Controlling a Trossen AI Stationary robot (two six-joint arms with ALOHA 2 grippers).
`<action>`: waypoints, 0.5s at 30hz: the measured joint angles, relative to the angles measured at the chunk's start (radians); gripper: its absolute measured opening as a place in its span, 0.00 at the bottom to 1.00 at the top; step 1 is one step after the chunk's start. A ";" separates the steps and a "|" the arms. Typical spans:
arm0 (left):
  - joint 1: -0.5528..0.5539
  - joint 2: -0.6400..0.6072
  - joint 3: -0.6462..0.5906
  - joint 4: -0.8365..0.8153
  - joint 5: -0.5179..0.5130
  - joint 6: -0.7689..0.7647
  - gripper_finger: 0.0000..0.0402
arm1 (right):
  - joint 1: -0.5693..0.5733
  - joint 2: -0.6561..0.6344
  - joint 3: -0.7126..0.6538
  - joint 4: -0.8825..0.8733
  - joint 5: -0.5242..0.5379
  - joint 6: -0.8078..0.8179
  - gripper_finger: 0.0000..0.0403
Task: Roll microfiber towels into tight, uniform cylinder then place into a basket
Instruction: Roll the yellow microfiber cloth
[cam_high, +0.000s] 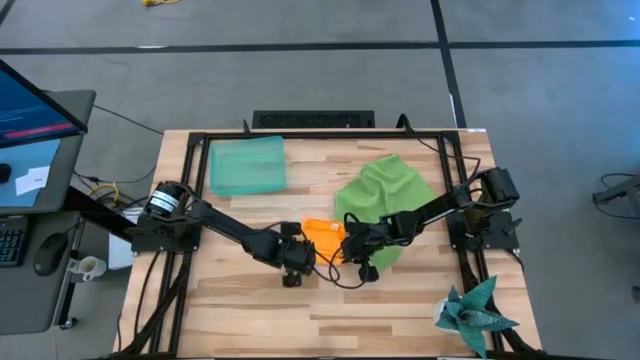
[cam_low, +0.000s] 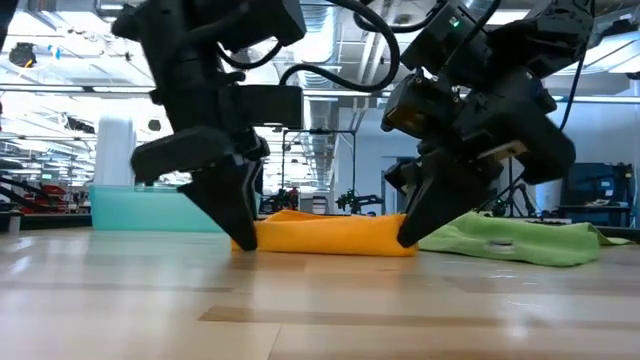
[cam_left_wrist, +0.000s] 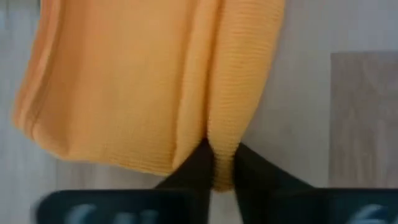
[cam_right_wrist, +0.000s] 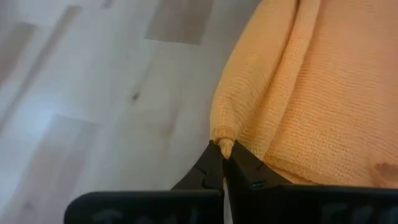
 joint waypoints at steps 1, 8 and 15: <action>0.002 -0.010 -0.002 0.003 0.038 -0.020 0.04 | 0.000 0.000 0.000 0.000 -0.023 0.014 0.04; 0.001 -0.069 -0.006 0.078 0.359 -0.217 0.05 | -0.001 0.001 0.003 0.011 -0.254 0.167 0.03; -0.001 -0.071 -0.006 0.158 0.523 -0.519 0.04 | -0.005 0.001 0.028 0.006 -0.402 0.499 0.04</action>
